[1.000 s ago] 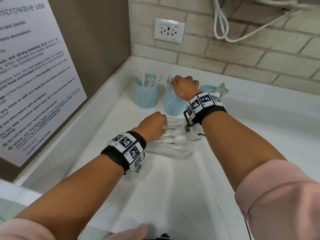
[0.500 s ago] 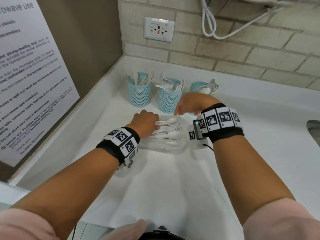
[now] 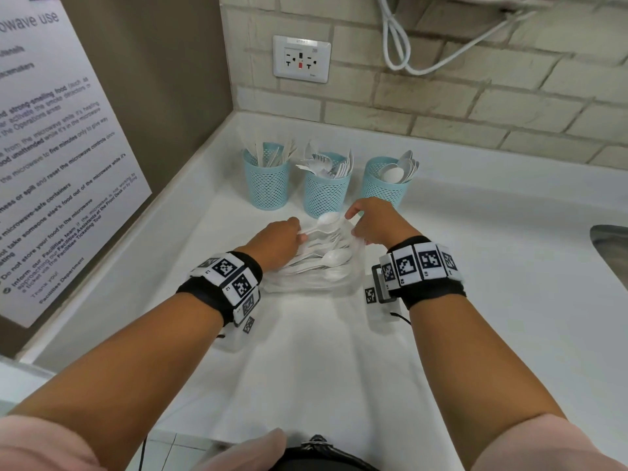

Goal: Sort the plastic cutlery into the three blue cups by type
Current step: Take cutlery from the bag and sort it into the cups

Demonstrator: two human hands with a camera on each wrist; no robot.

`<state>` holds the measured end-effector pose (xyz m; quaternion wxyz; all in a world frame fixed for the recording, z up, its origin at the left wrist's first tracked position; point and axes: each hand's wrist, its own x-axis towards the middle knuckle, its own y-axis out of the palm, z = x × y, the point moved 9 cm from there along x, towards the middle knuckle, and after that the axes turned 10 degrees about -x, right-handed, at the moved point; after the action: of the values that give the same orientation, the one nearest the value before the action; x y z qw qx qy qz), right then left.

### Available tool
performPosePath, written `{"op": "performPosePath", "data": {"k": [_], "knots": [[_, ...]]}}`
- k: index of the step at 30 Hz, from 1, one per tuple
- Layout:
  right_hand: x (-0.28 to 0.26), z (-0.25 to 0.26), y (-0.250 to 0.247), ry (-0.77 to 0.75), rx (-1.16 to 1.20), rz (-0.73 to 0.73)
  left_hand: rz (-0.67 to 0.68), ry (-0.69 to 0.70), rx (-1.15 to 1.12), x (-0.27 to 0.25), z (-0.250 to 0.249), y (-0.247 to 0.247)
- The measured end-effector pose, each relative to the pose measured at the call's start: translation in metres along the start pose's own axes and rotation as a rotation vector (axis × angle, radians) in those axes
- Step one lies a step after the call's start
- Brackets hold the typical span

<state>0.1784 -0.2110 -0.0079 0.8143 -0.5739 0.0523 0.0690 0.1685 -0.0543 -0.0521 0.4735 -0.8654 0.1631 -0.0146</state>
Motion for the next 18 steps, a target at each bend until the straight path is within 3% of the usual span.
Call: {"op": "performPosePath", "data": {"k": [4,12,18], "knots": [[0.002,-0.003,0.001,0.012,-0.016,-0.021,0.029,-0.018,-0.059,0.001,0.005,0.005],[0.001,-0.001,0.002,-0.005,0.007,-0.012,0.021,0.12,-0.137,0.001,-0.002,0.007],[0.0,0.0,0.003,0.001,0.002,0.007,0.008,0.101,-0.091,0.003,-0.005,0.009]]}}
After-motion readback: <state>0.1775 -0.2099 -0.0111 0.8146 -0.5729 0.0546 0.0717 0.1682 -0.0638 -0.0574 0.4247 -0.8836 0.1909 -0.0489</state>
